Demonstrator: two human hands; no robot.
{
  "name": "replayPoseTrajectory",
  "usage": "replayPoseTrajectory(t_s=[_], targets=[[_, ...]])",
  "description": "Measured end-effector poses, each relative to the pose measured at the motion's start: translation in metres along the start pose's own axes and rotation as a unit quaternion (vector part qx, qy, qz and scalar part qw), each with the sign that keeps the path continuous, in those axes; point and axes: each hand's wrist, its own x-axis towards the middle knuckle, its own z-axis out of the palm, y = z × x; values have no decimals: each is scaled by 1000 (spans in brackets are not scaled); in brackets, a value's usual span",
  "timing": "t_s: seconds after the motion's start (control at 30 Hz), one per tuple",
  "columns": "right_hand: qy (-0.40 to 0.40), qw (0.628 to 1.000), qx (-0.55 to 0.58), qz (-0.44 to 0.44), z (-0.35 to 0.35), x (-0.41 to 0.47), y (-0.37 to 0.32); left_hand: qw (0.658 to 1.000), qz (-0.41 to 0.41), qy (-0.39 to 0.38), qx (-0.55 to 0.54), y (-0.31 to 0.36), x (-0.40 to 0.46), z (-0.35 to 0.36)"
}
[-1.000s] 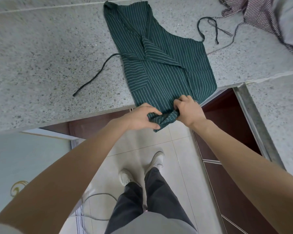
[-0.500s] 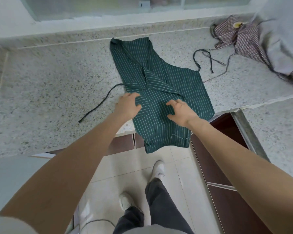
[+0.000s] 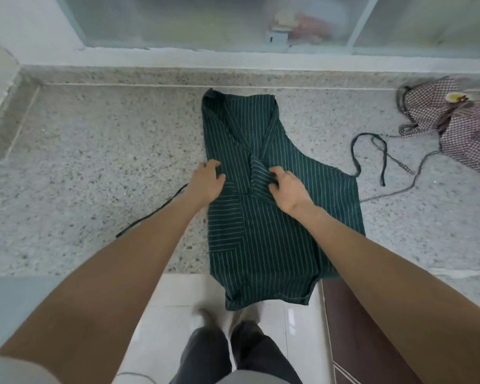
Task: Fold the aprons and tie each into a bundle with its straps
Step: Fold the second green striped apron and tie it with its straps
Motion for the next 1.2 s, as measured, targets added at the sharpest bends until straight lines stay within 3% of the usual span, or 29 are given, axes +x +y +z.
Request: replayPoseTrajectory(t_s=[0.23,0.53,0.83,1.03,1.2], targets=[[-79,997,-18,11,-6,54,-7,984,-100,18,-143,2,55,-7],[-14,987,-98,127,4,96,-38,939,-171,-33,-296,-3,100,-31],[44,986,140,74,-33,87,-17,924,-169,50,-339,17,100,-35],[90,965,218,114,-53,80,1,908,-154,-29,-388,44,92,-34],[88,964,218,122,-59,73,21,926,-131,67,-349,59,90,-32]])
